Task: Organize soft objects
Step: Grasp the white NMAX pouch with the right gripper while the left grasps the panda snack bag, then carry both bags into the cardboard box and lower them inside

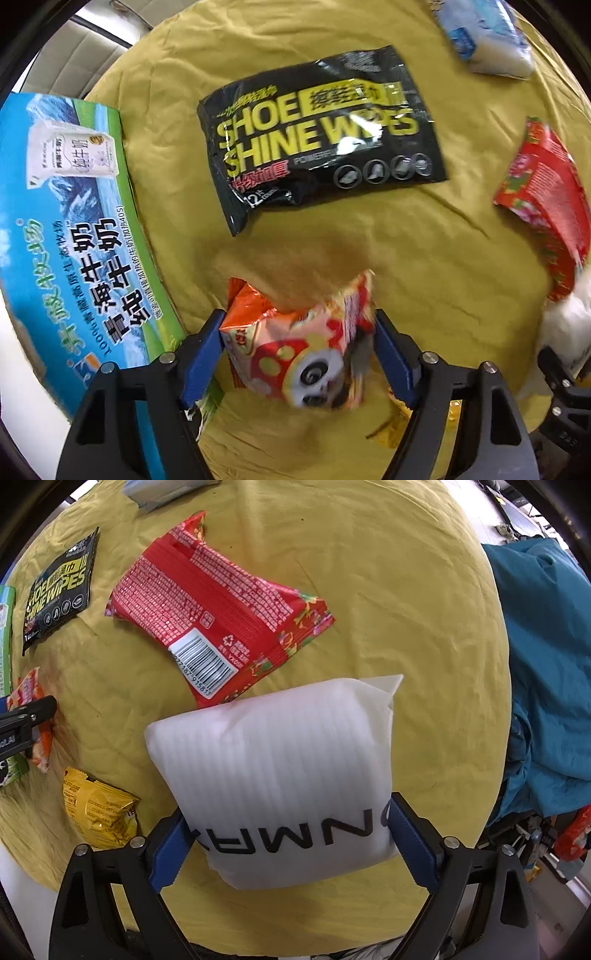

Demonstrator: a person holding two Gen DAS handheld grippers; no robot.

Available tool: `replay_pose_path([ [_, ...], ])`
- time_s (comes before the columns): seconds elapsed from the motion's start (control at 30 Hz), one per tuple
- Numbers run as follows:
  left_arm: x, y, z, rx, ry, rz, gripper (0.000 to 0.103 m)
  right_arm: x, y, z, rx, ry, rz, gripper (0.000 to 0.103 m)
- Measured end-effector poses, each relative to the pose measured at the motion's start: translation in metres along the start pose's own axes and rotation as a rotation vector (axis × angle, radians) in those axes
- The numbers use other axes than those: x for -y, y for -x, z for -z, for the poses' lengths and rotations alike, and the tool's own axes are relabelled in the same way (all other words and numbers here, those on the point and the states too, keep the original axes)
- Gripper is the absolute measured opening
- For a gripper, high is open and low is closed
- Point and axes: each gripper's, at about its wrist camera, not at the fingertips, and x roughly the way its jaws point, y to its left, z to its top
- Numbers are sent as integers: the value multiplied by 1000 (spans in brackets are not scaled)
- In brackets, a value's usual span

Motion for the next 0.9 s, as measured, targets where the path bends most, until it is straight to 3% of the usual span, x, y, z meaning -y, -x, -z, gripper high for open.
replay_pose_path([
  [0.17,-11,-9,1,8,69,58,59,17,-8,-4,8,-43,-37,87],
  [0.3,-7,-6,18,12,75,106,58,31,-5,-1,14,-111,-85,80],
  [0.47,8,-23,33,-8,50,124,61,36,-21,-4,2,-97,-76,83],
  [0.63,-2,-47,34,-21,101,169,60,29,-38,-13,-9,-81,-47,86],
  [0.9,-13,2,60,57,104,171,55,25,-35,5,34,-86,-53,73],
])
